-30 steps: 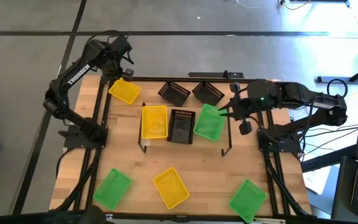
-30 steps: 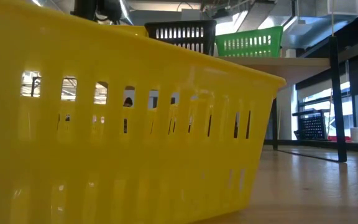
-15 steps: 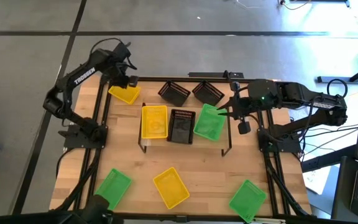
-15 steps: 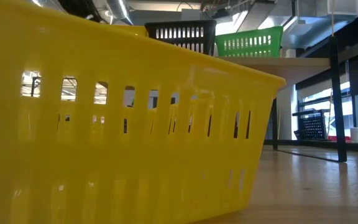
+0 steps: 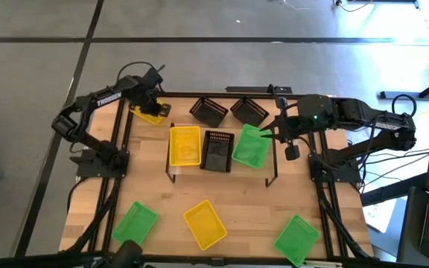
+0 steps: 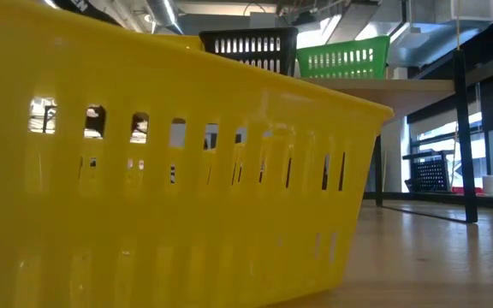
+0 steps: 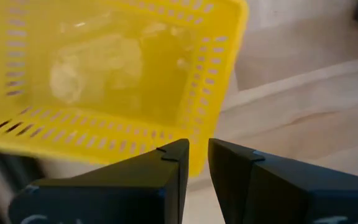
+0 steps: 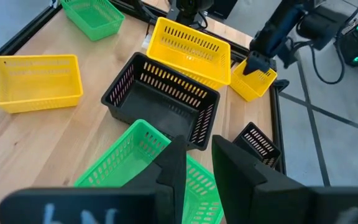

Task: Stack baskets on shelf by color
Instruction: Stack the top yellow bin on the other yellow bin on the shelf

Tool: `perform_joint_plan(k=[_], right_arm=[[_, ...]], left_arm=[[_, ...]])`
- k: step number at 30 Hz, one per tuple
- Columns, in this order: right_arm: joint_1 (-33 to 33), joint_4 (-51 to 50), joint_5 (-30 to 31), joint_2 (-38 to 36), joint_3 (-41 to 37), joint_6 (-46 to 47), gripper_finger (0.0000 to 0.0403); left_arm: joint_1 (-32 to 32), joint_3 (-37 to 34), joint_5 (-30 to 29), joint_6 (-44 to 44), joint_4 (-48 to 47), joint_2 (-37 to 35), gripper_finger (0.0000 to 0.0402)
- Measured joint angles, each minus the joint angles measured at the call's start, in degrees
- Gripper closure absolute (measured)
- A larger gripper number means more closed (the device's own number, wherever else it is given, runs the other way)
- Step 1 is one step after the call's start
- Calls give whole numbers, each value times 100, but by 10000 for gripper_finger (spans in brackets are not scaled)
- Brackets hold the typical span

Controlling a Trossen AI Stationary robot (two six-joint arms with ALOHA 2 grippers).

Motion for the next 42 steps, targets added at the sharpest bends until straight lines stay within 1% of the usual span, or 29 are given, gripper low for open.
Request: perform_joint_plan(k=[3, 8, 13, 14, 19, 26, 31, 38, 42], right_arm=[[-1, 0, 0, 1, 0, 0, 327], [-1, 0, 1, 1, 0, 0, 327], [-1, 0, 6, 1, 0, 0, 327], [0, 0, 6, 1, 0, 0, 327], [-1, 0, 6, 1, 0, 0, 327], [-2, 0, 6, 1, 0, -1, 327], [-1, 0, 6, 1, 0, -1, 327], [-2, 0, 6, 1, 0, -2, 327], [-1, 0, 4, 3, 0, 46, 327]], left_arm=[[-115, -156, 10, -7, 265, 0, 349], [-247, -267, -6, -2, 340, 0, 349], [-354, -496, -8, -44, 671, 0, 349], [-368, -530, -37, -33, 690, 0, 349], [-530, -569, -586, -2, 743, 0, 349], [-585, -569, -614, 186, 826, 0, 349], [-585, -569, -616, 164, 872, 0, 349], [-580, -225, -616, 282, 824, 0, 349], [-580, 4, -832, 297, 801, 0, 349]])
